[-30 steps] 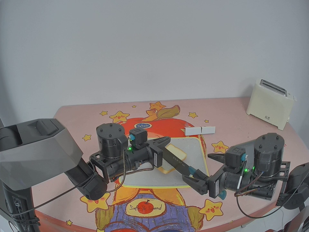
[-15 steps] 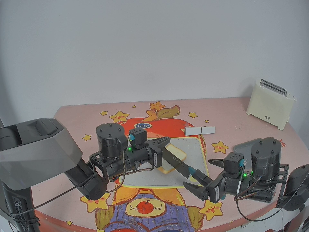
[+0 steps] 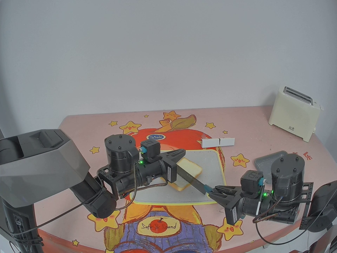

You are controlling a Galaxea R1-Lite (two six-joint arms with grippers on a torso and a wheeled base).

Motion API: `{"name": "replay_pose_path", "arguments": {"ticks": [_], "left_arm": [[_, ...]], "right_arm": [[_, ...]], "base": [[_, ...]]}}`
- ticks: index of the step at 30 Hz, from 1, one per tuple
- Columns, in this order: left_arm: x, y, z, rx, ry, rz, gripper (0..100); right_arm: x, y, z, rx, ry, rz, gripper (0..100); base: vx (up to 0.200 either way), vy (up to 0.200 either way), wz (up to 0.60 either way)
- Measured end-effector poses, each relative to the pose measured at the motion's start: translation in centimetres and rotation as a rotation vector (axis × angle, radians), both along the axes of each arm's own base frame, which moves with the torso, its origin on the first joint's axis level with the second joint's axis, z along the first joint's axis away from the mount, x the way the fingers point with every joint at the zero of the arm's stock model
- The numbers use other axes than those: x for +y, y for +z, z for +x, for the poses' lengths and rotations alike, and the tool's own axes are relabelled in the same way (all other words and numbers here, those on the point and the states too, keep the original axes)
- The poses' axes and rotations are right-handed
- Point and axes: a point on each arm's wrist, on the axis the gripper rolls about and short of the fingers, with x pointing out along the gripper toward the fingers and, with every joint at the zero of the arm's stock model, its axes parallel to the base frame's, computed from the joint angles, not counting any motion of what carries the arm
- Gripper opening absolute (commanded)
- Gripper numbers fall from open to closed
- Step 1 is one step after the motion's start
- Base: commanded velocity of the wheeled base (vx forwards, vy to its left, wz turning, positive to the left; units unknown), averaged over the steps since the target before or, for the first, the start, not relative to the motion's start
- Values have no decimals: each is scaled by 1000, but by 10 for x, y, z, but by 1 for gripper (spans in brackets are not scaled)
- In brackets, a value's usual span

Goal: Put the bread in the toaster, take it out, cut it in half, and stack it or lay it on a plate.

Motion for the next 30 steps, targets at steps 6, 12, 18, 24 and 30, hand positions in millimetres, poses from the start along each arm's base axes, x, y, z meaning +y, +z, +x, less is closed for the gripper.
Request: {"name": "replay_pose_path", "arguments": {"ticks": [6, 12, 18, 24, 30], "left_arm": [[0, 0, 0, 0, 0, 0, 0], [0, 1, 1, -3, 1, -2, 0], [0, 2, 2, -7, 2, -5, 0], [-1, 2, 3, -10, 2, -7, 0], [-1, 2, 4, -11, 2, -8, 0]], "right_arm": [[0, 1, 0, -2, -2, 6, 0], [0, 4, 4, -11, -17, 23, 0], [0, 7, 6, -20, -24, 35, 0], [1, 8, 6, -24, -24, 40, 100], [0, 8, 6, -24, -23, 41, 100]], "base": [[0, 0, 0], [0, 0, 0], [0, 0, 0], [0, 0, 0], [0, 0, 0]]}}
